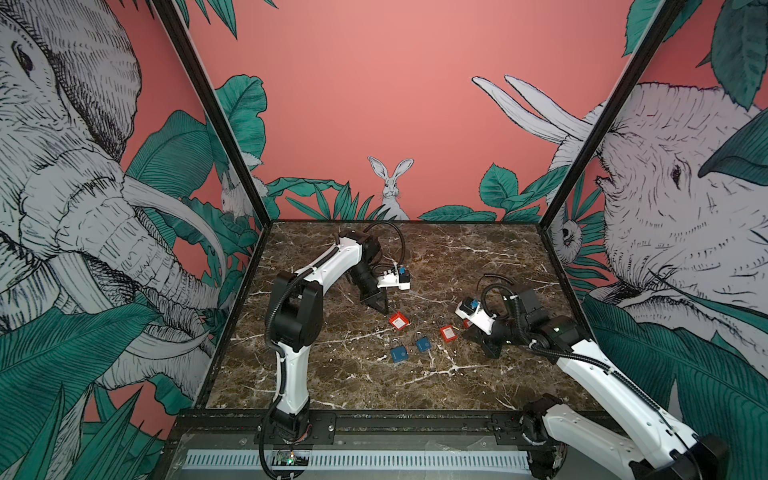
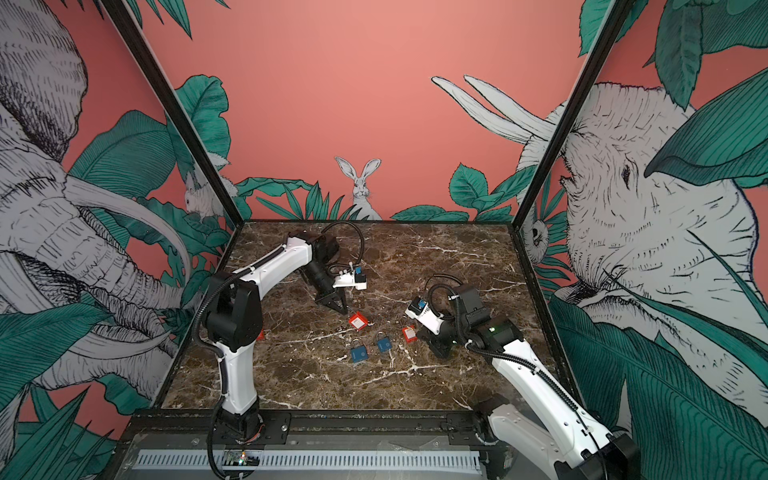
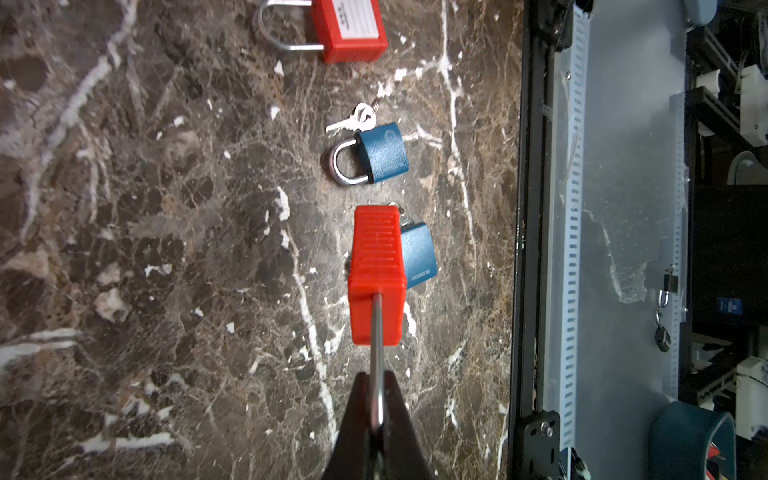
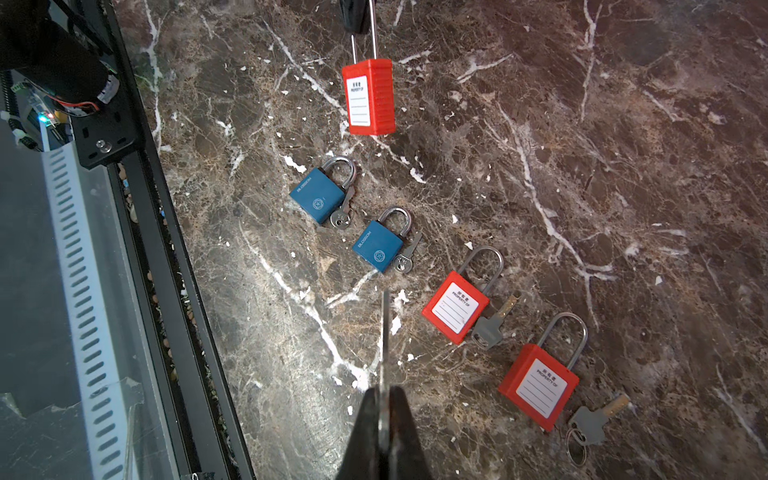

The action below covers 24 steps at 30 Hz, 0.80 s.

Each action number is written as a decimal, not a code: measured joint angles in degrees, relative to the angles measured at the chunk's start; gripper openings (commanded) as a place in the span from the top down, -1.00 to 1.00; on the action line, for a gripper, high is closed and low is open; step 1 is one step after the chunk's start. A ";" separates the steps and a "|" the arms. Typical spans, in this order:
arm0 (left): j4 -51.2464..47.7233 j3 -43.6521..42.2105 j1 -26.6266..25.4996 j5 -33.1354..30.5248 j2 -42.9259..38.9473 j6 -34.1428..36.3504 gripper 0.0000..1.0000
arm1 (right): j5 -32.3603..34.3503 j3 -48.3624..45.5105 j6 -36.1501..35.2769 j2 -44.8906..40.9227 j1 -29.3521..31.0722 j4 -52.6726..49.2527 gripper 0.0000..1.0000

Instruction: Lock with the key

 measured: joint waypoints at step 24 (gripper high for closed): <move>-3.93 4.52 -0.04 -8.66 8.74 1.11 1.00 | -3.08 -3.34 4.42 5.62 3.21 7.50 1.00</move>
